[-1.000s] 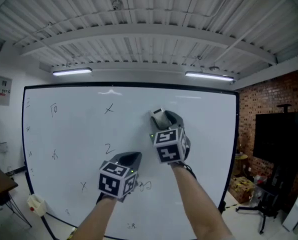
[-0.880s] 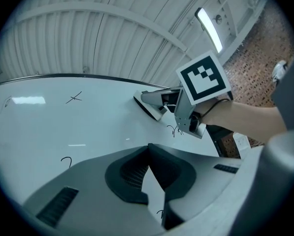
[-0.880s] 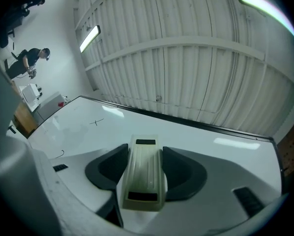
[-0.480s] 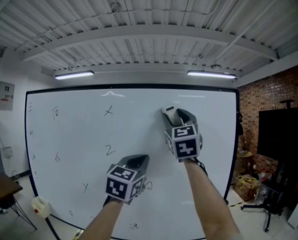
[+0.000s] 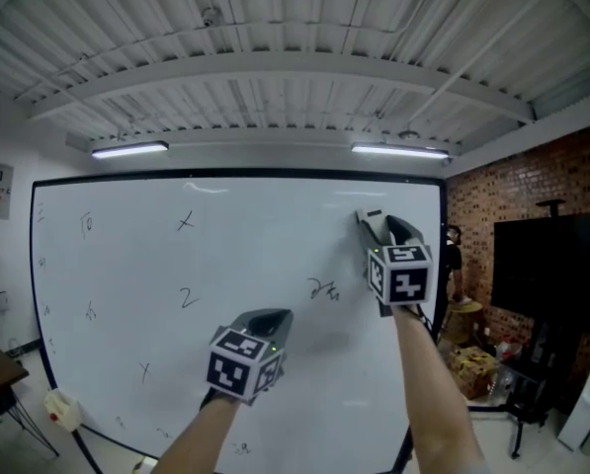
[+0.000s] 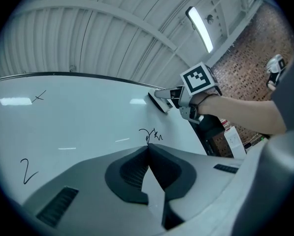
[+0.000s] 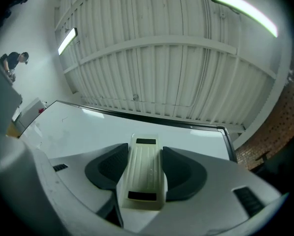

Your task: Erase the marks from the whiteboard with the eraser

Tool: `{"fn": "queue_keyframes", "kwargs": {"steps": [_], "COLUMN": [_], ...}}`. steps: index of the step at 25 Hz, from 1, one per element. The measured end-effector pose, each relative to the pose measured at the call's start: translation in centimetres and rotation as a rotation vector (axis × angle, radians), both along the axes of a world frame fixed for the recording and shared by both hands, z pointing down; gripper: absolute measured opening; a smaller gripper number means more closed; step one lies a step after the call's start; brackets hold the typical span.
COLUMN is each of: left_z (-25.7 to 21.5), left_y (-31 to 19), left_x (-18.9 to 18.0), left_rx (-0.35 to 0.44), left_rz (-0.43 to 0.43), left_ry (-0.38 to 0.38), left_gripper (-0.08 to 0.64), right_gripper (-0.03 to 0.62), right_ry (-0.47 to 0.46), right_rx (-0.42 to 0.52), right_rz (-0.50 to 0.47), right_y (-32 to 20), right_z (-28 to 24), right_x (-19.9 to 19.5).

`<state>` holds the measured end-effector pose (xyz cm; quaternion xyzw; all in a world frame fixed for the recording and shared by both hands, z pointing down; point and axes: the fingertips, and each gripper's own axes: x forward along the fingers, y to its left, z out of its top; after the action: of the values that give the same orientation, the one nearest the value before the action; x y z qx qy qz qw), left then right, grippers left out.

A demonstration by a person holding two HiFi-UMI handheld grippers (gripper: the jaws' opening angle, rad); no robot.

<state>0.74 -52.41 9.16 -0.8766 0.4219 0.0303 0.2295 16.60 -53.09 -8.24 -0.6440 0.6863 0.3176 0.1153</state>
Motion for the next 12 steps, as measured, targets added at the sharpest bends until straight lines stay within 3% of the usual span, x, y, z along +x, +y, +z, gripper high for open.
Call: {"fn": "queue_keyframes", "kwargs": {"steps": [6,12], "left_z": [-0.4,0.9], "left_y": [0.2,0.5], "left_x": [-1.1,-1.8], "left_rx": [0.000,-0.024], "left_rz": [-0.031,-0.050], "left_ry": [0.021,0.029], "left_gripper": [0.000,0.000], "right_gripper": [0.216,0.216], "right_ry": [-0.035,-0.053], "right_rx": [0.011,0.027], "right_rz": [-0.005,-0.109], "right_y": [0.4,2.3], "right_z": [-0.3,0.9], "right_x": [1.4,1.3]}}
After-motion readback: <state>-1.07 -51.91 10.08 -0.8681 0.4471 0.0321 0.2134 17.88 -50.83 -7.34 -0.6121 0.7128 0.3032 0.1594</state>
